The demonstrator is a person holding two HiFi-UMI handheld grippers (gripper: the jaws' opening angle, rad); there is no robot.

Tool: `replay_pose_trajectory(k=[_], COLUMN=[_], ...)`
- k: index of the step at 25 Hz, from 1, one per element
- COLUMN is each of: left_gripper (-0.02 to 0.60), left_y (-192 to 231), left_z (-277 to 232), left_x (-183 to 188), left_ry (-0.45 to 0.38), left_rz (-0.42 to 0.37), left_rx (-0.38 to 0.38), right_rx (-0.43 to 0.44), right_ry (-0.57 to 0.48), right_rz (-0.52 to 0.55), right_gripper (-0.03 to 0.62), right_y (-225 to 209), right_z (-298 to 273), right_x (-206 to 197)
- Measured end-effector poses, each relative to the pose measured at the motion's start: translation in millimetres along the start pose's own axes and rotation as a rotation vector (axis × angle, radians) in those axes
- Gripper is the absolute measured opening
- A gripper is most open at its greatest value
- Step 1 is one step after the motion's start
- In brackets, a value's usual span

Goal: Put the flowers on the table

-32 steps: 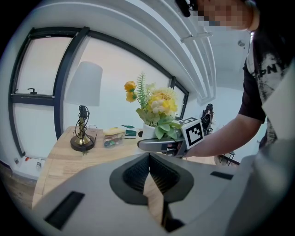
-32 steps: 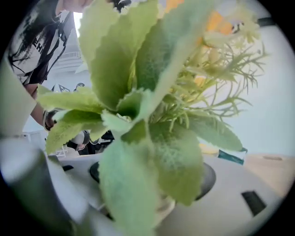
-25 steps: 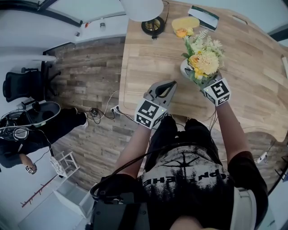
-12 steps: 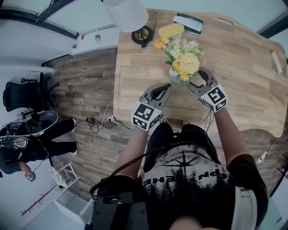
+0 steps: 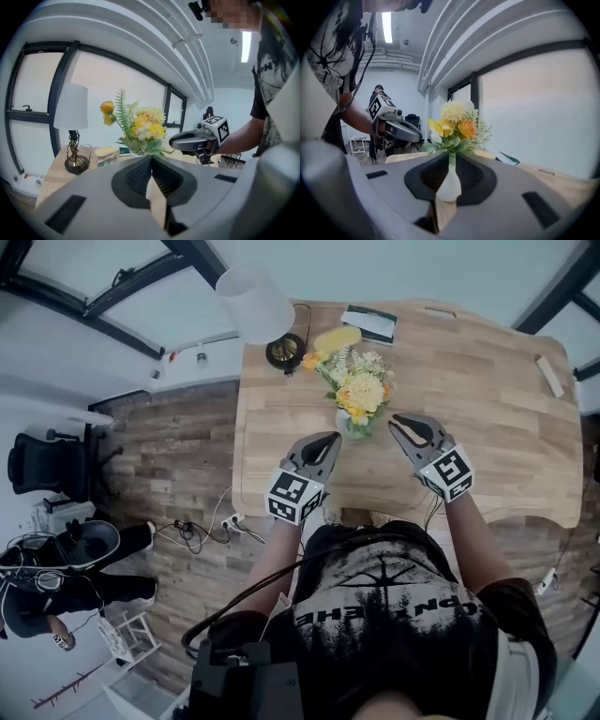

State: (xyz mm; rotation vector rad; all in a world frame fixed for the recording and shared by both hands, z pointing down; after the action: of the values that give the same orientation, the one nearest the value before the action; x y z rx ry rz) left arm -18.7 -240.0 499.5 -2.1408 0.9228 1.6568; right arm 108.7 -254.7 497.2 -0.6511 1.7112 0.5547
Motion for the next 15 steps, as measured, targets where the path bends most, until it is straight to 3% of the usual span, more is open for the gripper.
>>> replay_pose_trajectory(k=[5, 15], left_gripper=[0.014, 0.014], left_y=[1.1, 7.6], left_z=[6.1, 19.6], left_x=[7.5, 9.7], left_ry=[-0.001, -0.011], left_rz=[-0.022, -0.023], left_rx=[0.003, 0.02], right_rx=[-0.011, -0.037], right_ry=[-0.015, -0.002], right_rz=[0.003, 0.008], right_gripper=[0.021, 0.017], right_y=[1.1, 2.8], right_z=[8.6, 11.5], right_x=[19.7, 27.7])
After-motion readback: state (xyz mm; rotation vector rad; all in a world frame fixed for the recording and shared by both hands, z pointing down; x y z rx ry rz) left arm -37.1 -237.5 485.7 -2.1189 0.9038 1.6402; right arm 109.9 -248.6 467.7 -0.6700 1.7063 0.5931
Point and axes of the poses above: the fingertips, and each gripper's own axes: z backward along the fingers, y to its left, x out of its top, the point moved 1 cm from there along z, backward along the fingers, and after that the axes turned 1 degree about -y, right-handed, at the moved point
